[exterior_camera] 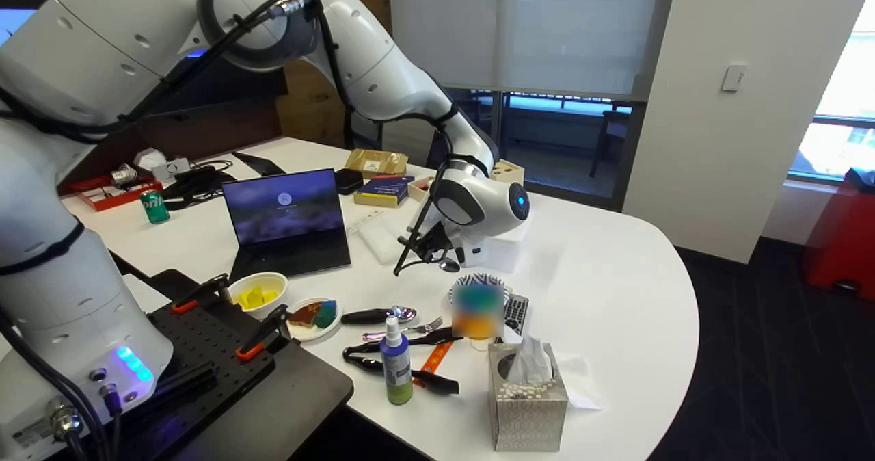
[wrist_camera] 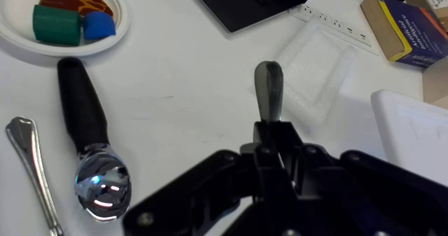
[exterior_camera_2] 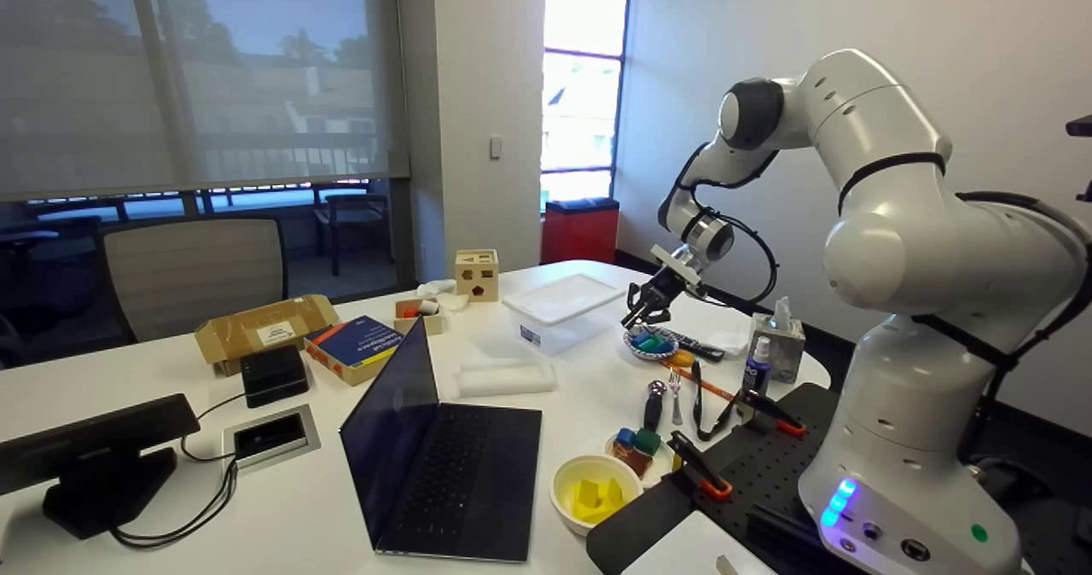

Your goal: Use the silver spoon to stir the blocks in the bowl.

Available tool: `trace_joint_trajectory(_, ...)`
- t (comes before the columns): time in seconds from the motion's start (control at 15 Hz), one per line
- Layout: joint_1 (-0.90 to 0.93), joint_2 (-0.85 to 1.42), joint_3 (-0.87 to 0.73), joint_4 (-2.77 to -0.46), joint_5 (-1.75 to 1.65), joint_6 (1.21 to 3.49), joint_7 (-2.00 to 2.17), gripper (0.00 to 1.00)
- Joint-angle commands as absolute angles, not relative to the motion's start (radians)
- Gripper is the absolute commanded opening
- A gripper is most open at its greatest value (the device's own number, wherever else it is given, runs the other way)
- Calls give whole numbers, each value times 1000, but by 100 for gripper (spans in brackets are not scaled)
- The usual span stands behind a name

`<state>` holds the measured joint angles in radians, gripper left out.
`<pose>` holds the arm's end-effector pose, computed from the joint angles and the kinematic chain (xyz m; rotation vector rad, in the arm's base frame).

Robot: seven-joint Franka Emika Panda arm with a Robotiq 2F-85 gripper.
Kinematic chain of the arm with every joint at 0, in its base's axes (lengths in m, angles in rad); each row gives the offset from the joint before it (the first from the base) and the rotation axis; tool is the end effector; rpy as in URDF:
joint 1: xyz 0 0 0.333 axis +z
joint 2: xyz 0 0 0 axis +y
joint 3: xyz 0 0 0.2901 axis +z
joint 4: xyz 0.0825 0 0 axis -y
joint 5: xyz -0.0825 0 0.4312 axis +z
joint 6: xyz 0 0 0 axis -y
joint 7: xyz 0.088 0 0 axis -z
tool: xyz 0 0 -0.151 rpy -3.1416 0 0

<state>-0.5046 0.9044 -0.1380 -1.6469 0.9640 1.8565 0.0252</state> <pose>0.5351 -0.2845 -0.0143 -1.8390 1.3540 0.4605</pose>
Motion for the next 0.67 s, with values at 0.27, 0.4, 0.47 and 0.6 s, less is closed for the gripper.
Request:
trace_joint_trajectory(0.27, -561, 1071, -138, -1435, 1040, 1727, 56, 3)
trace_joint_trajectory(0.4, -579, 1105, -137, -1400, 1059, 1707, 65, 3)
trace_joint_trajectory(0.47, -588, 1120, -136, -1387, 1068, 1699, 70, 3)
trace_joint_trajectory(0.6, -604, 1152, -136, -1363, 1084, 1686, 84, 3)
